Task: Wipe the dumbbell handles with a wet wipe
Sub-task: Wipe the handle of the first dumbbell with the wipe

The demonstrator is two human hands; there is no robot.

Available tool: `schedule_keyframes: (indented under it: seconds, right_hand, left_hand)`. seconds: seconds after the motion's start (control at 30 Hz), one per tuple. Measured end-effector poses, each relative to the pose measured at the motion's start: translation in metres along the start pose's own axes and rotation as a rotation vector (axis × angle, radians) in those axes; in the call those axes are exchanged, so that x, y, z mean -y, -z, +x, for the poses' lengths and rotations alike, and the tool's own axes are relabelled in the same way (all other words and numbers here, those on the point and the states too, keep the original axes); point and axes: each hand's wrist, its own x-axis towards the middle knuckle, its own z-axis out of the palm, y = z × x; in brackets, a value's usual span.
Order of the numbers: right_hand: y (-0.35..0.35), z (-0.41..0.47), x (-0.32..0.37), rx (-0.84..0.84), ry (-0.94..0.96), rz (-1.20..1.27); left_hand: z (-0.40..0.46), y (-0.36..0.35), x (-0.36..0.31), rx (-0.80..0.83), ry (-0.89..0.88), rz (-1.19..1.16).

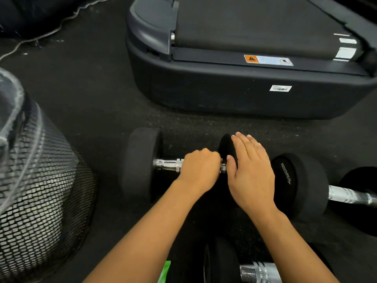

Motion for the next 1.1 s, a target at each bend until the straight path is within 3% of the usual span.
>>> schedule_keyframes:
  seconds: [0.27,0.53,0.67,0.87,1.0,1.1]
  right_hand:
    - [0.001,-0.002,0.0,0.002,0.01,0.01]
    - [0.002,-0.002,-0.001,0.008,0.005,0.021]
    - [0.002,-0.001,-0.001,0.007,0.004,0.017]
    - [0.002,0.0,-0.001,0.002,0.001,0.02]
    - [0.002,-0.001,0.001,-0.007,0.003,0.016]
    - [0.002,-0.001,0.001,-0.01,-0.003,0.021]
  left_hand:
    - [-0.028,-0.033,0.027,-0.318,-0.094,-0.198]
    - [-0.03,-0.058,0.029,-0.467,-0.319,-0.256]
    - [-0.037,-0.068,0.038,-0.572,-0.259,-0.257]
    - [-0.025,-0.055,0.026,-0.441,-0.326,-0.24]
    - [-0.034,-0.055,0.041,-0.484,-0.235,-0.246]
    - [-0.028,-0.055,0.024,-0.429,-0.22,-0.325]
